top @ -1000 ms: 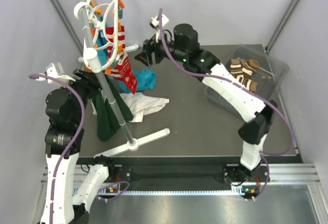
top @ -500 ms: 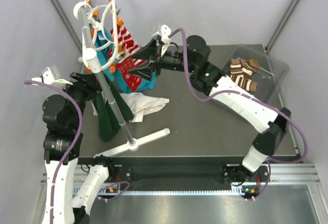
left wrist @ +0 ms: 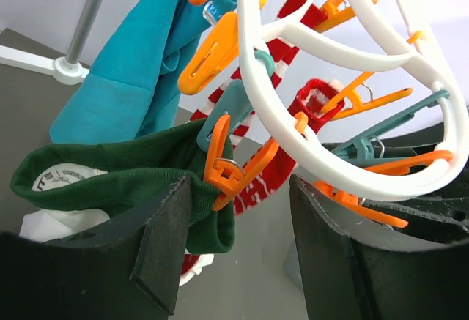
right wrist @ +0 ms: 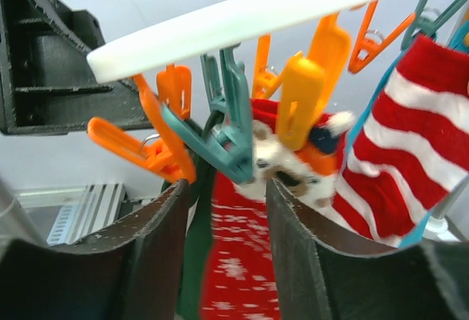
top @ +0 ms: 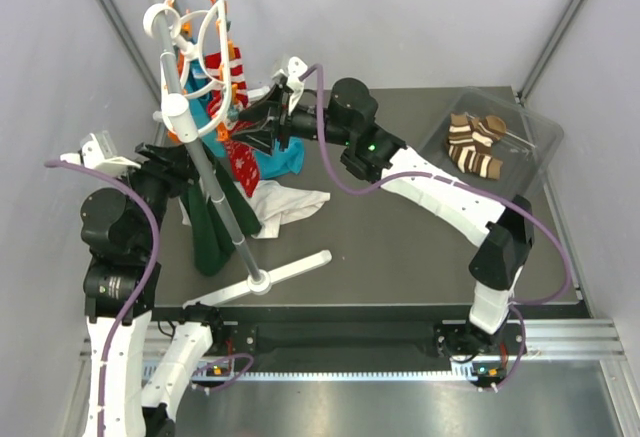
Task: Clip the socks to the hanger
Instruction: Open the clamp at the hanger.
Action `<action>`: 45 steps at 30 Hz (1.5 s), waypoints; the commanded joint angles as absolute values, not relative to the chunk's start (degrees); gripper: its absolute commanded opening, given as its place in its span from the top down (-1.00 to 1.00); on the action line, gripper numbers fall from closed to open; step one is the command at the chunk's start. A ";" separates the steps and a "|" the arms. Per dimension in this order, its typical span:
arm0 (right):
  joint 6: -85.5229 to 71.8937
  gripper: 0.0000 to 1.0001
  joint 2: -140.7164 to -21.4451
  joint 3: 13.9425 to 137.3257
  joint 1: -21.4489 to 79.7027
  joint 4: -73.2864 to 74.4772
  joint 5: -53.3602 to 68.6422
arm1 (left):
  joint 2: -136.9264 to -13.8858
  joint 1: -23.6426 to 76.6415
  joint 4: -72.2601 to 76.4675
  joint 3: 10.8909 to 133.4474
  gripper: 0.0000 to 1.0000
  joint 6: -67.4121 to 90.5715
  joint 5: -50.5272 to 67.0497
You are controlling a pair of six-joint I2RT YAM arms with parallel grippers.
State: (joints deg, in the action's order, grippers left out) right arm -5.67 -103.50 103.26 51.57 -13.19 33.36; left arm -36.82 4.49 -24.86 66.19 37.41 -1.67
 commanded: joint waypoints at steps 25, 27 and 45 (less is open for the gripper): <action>-6.51 -0.20 -103.36 108.46 54.14 -16.09 26.73 | -32.43 4.66 -19.52 63.11 0.02 41.57 14.41; -5.46 -0.36 -101.88 107.06 54.14 -14.51 26.28 | -34.00 4.66 -17.67 63.28 0.01 41.92 15.38; -1.48 0.03 -97.82 98.08 54.58 -18.72 30.32 | -36.39 4.66 -18.72 68.19 0.17 38.94 12.48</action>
State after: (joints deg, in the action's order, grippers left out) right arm -0.62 -97.65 94.85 53.54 -14.94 28.34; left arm -37.10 4.49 -20.01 64.60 40.86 12.58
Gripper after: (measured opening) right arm 0.495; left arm 0.417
